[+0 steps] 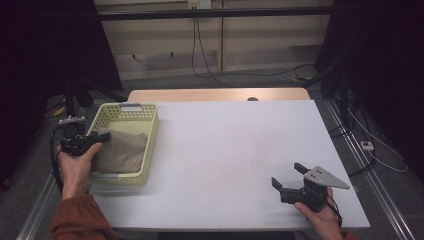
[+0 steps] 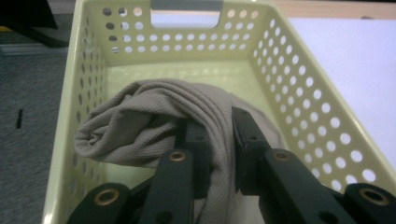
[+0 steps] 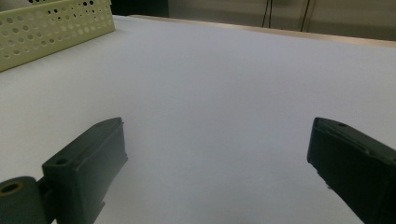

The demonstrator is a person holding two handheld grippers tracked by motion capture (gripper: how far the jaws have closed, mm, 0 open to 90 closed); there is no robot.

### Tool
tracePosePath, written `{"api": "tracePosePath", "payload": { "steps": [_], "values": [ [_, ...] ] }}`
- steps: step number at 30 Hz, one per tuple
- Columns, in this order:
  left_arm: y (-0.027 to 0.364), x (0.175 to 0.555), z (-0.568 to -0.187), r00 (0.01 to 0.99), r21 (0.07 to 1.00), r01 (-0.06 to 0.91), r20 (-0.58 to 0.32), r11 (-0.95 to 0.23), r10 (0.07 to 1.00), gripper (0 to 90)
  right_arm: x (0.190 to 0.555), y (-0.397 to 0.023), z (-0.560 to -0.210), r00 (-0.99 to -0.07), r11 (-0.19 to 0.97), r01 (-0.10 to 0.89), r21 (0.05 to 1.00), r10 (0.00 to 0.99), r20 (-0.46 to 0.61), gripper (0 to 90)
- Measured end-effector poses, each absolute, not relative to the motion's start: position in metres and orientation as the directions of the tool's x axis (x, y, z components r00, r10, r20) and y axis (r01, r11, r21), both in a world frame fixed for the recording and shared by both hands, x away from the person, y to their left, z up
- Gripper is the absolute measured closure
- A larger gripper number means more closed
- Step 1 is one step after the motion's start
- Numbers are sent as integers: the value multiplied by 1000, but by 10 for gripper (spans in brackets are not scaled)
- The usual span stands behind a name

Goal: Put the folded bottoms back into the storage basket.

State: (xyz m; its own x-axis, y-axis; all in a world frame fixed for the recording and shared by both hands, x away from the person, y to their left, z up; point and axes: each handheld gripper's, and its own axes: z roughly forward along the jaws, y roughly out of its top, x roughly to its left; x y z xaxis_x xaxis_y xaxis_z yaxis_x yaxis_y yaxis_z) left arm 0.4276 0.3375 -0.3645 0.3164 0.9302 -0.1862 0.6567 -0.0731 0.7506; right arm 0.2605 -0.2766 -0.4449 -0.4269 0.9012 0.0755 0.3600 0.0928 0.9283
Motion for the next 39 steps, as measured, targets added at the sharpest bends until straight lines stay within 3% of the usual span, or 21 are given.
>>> {"api": "tracePosePath", "payload": {
  "steps": [6,13,28,39],
  "values": [
    [333,438,-371,329,756,653,-230,-45,916,792,261,-276,-445,-431,97,359,928,900,72,41],
    [336,445,-375,267,690,716,-127,-109,955,791,261,-277,-445,-429,94,360,928,900,76,41],
    [334,461,-388,215,542,827,-57,-151,975,788,262,-277,-445,-434,102,363,926,898,71,41],
    [333,473,-398,225,606,787,-110,-114,968,785,262,-277,-446,-436,101,364,926,897,73,41]
  ]
}}
